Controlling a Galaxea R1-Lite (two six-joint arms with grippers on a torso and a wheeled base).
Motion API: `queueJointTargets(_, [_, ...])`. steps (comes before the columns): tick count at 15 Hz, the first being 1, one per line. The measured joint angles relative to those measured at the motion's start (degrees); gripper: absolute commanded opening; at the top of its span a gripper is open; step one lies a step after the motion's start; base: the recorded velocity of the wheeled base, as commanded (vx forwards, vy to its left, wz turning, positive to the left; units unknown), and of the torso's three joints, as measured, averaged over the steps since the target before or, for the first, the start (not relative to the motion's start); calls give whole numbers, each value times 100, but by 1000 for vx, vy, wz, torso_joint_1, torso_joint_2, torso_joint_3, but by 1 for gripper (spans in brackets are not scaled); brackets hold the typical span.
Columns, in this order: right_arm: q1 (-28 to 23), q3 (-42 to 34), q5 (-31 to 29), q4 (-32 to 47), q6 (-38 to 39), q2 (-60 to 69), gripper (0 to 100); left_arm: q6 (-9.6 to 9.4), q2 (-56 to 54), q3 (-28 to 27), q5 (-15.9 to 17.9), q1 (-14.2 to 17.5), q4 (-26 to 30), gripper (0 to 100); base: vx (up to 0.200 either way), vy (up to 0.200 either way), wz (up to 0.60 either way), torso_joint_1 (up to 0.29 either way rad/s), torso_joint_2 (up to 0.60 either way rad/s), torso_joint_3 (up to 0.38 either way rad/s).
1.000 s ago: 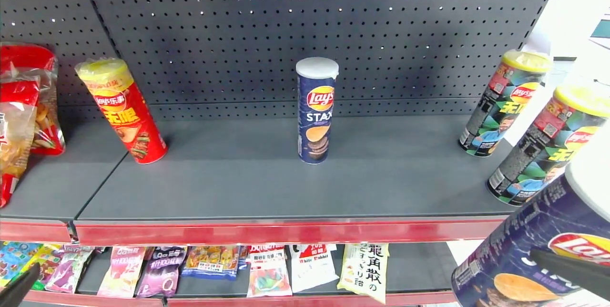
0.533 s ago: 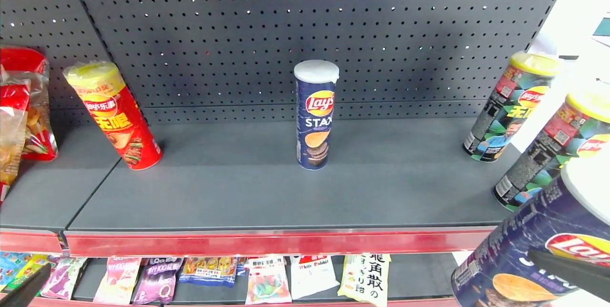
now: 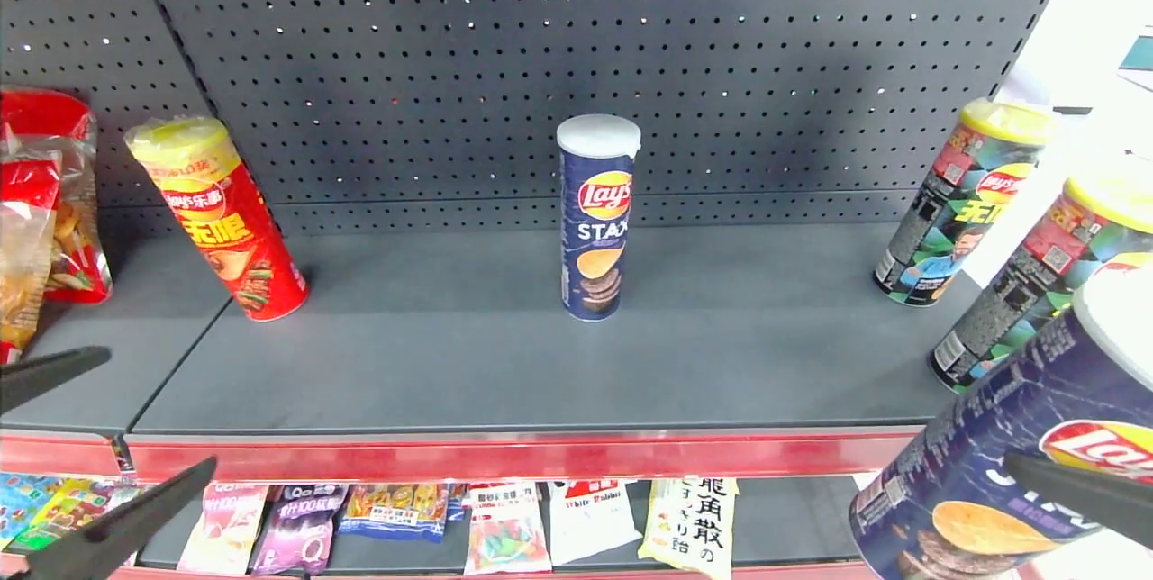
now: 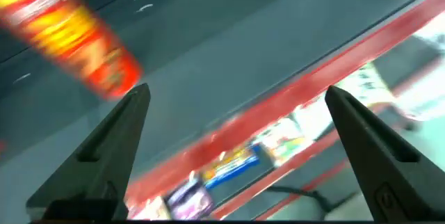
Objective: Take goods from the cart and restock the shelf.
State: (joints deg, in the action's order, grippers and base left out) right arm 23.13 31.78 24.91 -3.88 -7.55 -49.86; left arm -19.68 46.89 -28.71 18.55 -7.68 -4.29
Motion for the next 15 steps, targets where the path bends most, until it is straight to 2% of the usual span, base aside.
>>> queueJointTargets(2, [-4,44,5,0,5,-57,0,266,956,-491,233,-404,-350,100,0,0,0,0,0,0])
queueJointTargets(4, [-12,63,-2,2,22,-80,0,473,1930,-1162,622,-783,-556,100,0,0,0,0,0,0])
queueJointTargets(7, [-22,72,-9,2,24,-72,0,375,3377,-2192,1011,-1111,-1062,100,0,0,0,0,0,0])
queueJointTargets(11, [-28,82,-9,2,29,-55,0,306,4909,-3521,1165,-1417,-1477,100,0,0,0,0,0,0])
queueJointTargets(15, [-30,72,-6,2,29,-52,0,307,5738,-4231,1207,-1734,-1503,100,0,0,0,0,0,0])
